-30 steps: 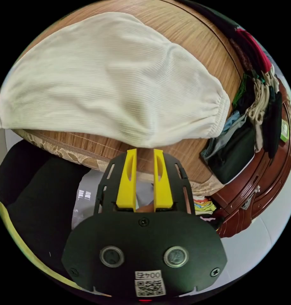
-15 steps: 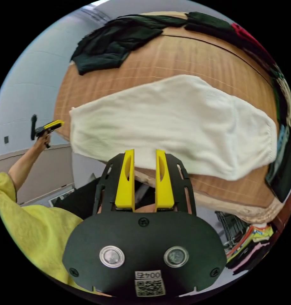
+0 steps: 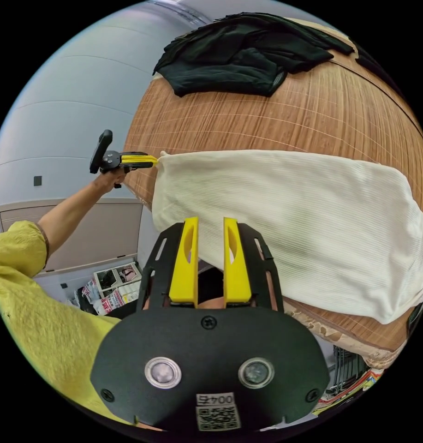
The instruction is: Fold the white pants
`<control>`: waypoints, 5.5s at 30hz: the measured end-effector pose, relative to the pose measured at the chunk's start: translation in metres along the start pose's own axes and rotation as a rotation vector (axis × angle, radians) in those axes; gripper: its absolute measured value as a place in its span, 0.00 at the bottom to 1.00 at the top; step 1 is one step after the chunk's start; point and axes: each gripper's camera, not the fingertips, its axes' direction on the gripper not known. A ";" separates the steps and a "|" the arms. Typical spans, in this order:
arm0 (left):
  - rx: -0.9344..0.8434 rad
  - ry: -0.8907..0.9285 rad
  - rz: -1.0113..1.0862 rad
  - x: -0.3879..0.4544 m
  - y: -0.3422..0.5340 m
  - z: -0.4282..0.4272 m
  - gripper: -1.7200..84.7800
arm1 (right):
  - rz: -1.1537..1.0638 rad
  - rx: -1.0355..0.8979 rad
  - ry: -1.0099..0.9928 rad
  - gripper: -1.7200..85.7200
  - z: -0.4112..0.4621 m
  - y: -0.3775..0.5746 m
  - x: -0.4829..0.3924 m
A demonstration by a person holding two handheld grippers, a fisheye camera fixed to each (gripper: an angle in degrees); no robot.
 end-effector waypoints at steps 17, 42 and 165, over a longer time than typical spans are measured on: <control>0.268 -0.267 -0.145 0.038 0.046 -0.057 0.04 | 0.012 0.001 0.007 0.10 -0.014 -0.019 0.002; 0.137 0.003 -0.393 0.125 0.023 -0.042 0.03 | 0.398 0.074 0.347 0.17 -0.174 -0.144 0.204; 0.277 0.485 0.469 0.516 -0.395 -0.213 0.08 | 0.855 0.839 -0.206 0.16 -0.434 0.347 0.352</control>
